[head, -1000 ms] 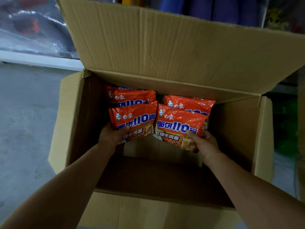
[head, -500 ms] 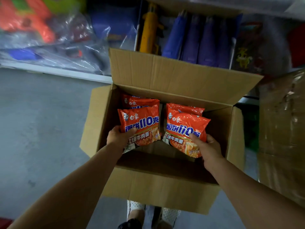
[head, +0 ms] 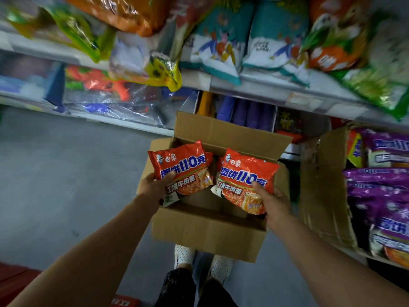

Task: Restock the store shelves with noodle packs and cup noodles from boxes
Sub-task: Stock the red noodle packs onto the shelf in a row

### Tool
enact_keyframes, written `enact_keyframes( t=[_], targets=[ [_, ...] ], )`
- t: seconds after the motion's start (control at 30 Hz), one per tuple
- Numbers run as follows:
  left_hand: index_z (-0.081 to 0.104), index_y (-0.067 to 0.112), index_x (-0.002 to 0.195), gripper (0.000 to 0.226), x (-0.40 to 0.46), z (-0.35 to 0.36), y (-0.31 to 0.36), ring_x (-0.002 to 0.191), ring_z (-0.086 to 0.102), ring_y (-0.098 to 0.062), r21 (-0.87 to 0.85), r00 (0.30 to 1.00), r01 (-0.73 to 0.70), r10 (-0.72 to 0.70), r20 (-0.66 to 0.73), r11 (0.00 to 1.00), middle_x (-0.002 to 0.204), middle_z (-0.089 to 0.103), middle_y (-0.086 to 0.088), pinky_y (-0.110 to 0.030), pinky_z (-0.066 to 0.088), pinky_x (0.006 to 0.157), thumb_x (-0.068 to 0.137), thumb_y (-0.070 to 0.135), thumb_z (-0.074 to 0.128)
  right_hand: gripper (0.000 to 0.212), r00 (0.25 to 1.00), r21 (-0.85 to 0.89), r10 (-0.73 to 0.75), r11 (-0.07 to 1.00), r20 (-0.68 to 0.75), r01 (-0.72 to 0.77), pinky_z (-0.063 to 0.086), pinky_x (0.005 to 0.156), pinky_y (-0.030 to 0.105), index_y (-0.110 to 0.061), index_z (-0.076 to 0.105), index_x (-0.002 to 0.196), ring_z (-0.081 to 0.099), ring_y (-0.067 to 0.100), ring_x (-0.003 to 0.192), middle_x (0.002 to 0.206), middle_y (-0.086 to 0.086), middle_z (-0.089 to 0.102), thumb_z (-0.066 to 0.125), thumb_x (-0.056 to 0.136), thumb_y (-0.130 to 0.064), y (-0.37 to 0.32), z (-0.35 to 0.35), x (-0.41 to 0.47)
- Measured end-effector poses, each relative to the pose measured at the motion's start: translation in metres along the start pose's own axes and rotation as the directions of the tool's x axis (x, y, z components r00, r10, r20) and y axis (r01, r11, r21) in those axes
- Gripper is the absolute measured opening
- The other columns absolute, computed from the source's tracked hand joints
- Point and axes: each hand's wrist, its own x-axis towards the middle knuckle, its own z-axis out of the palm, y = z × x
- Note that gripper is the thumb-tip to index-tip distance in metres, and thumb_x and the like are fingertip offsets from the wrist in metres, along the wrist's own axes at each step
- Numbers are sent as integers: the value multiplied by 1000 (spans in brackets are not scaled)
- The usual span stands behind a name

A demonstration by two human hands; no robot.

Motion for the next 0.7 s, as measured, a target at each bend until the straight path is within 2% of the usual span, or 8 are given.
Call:
enact_keyframes(
  t=[0.13, 0.27, 0.4, 0.47, 0.5, 0.6, 0.7],
  targets=[
    [64, 9, 118, 46, -50, -23, 15, 88, 73, -30, -90, 1000, 2, 0, 18, 996, 105, 74, -12, -40, 58, 75, 80, 27, 83, 44, 998, 28, -26, 999, 62, 25, 59, 88, 46, -26, 71, 109, 74, 23, 94, 102, 0, 78, 88, 72, -41, -34, -4, -52],
    [66, 7, 120, 50, -118, -62, 42, 96, 73, -36, -172, 1000, -1, 1, 0, 985, 107, 75, -16, -49, 58, 90, 79, 29, 84, 29, 988, 51, -96, 995, 118, 90, 59, 76, 37, -27, 70, 103, 74, 21, 88, 96, -1, 78, 85, 79, -35, -84, -9, -126],
    [69, 8, 112, 62, -170, -104, 73, 96, 73, -36, -247, 999, -46, 41, -23, 968, 104, 76, -16, -54, 54, 97, 63, 41, 89, 38, 978, 73, -136, 989, 160, 126, 61, 74, 39, -22, 72, 107, 77, 21, 80, 90, 1, 79, 87, 75, -36, -130, -6, -190],
    [68, 8, 115, 77, -186, -122, 90, 95, 74, -36, -275, 997, -77, 75, -14, 958, 104, 76, -16, -55, 54, 96, 53, 47, 90, 39, 969, 76, -158, 986, 191, 146, 62, 77, 41, -22, 70, 108, 77, 21, 81, 90, 1, 79, 85, 77, -39, -148, -2, -215],
    [66, 7, 117, 78, -195, -130, 102, 95, 74, -36, -290, 996, -89, 92, -5, 953, 104, 76, -16, -54, 55, 94, 54, 47, 90, 39, 965, 70, -174, 984, 195, 163, 61, 80, 42, -22, 70, 109, 77, 22, 83, 91, 1, 79, 84, 78, -41, -157, 0, -228],
    [65, 5, 113, 51, -215, -154, 139, 86, 75, -32, -317, 990, -142, 142, -22, 938, 100, 76, -16, -43, 59, 77, 79, 39, 82, 36, 953, 78, -226, 974, 201, 215, 58, 90, 46, -22, 70, 108, 76, 23, 89, 92, 0, 79, 82, 80, -41, -185, 14, -263],
    [65, 4, 111, 40, -224, -182, 172, 83, 73, -31, -338, 980, -194, 198, -23, 921, 100, 75, -17, -38, 58, 70, 87, 34, 76, 30, 943, 98, -269, 962, 198, 254, 58, 86, 41, -22, 71, 103, 75, 21, 88, 91, 0, 79, 81, 81, -39, -206, 33, -296]
  ],
)
